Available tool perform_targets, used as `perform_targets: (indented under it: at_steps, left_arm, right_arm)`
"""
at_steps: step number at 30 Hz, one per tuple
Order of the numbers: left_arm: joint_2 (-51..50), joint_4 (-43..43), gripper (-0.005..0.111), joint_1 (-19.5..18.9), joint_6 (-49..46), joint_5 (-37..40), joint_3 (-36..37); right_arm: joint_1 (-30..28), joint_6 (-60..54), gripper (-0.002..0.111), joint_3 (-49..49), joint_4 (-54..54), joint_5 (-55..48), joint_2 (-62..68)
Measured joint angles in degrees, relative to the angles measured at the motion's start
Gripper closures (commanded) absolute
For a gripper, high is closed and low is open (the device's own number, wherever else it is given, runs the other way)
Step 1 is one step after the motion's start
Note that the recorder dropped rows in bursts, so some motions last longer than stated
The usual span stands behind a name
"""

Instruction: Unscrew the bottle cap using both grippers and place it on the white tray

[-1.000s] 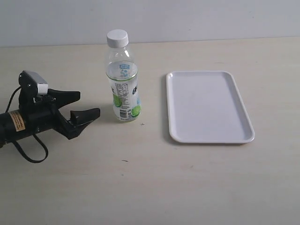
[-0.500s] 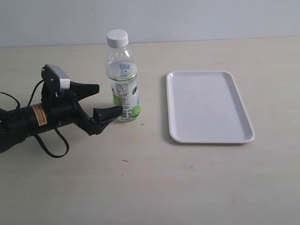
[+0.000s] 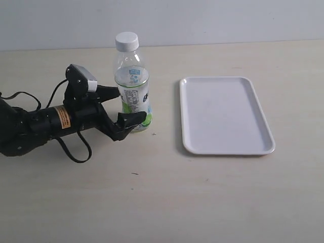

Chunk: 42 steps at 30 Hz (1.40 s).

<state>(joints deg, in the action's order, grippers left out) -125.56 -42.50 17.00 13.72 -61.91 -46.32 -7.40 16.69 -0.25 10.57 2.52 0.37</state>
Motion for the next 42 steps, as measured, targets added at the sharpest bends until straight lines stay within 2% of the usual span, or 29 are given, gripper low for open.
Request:
perform_targets:
  at_steps: [9,18,37,39,41,42]
  left_arm:
    - [-5.9,0.2,0.002,1.2,0.0,0.4,-4.1]
    - [-6.3,0.5,0.002,1.2,0.0,-5.3,-4.7]
    - [-10.6,1.6,0.003,1.6,0.2,-6.6,-8.5]
    - [-10.6,1.6,0.009,1.6,0.2,-7.1,-8.5]
    - [-10.6,1.6,0.031,1.6,0.2,-7.0,-8.5]
    - [-10.6,1.6,0.050,1.6,0.2,-7.0,-8.5]
  right_arm:
    - [0.0,0.0,0.108,0.0,0.0,0.0,0.0]
    - [0.0,0.0,0.108,0.0,0.0,0.0,0.0]
    - [0.0,0.1,0.108,0.0,0.0,0.0,0.0]
    - [0.0,0.1,0.108,0.0,0.0,0.0,0.0]
    - [0.0,0.1,0.108,0.0,0.0,-0.1,0.0]
    - [0.0,0.1,0.108,0.0,0.0,-0.3,0.0]
